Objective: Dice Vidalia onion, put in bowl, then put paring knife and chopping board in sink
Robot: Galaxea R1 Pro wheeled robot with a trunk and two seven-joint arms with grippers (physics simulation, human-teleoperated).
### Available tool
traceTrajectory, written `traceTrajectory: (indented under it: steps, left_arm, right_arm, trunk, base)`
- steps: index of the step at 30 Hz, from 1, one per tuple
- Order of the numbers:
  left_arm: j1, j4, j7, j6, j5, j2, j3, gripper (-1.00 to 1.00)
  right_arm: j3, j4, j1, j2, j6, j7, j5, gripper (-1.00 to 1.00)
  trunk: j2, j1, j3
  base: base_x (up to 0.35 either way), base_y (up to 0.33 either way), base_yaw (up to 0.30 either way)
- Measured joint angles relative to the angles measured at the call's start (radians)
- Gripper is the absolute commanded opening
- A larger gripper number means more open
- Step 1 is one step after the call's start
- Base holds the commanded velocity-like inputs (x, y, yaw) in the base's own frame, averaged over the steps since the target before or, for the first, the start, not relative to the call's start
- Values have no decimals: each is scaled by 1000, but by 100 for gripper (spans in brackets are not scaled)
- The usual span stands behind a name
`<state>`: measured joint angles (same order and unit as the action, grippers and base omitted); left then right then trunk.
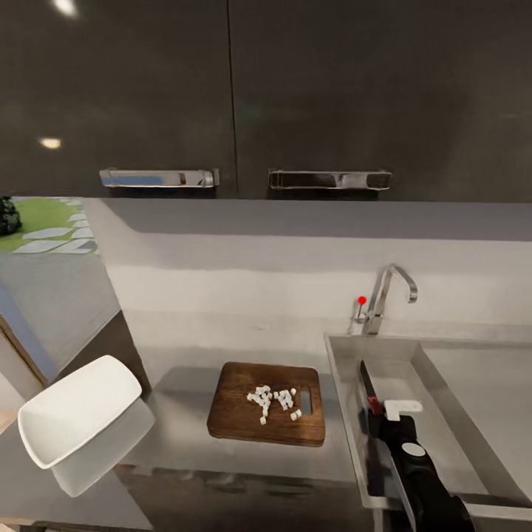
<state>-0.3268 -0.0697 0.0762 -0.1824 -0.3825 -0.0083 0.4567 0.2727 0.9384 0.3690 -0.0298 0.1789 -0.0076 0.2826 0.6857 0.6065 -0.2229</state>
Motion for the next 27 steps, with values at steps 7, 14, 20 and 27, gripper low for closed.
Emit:
traceTrajectory:
  steps: [7, 14, 20, 27]
  left_arm:
    - [0, 0, 0, 0, 0, 0, 0, 100]
    - [0, 0, 0, 0, 0, 0, 0, 100]
    - [0, 0, 0, 0, 0, 0, 0, 100]
    - [0, 0, 0, 0, 0, 0, 0, 100]
  right_arm:
    - [5, -95, 0, 5, -34, 0, 1, -100]
    - [20, -140, 0, 6, -69, 0, -13, -100]
    - [30, -144, 0, 6, -78, 0, -26, -100]
    - [33, -152, 0, 6, -82, -1, -27, 100]
  trunk:
    - [0, 0, 0]
    - [0, 0, 0]
    - [0, 0, 0]
    - [0, 0, 0]
  base:
    - [19, 0, 0]
    - [0, 0, 0]
    - [0, 0, 0]
    - [0, 0, 0]
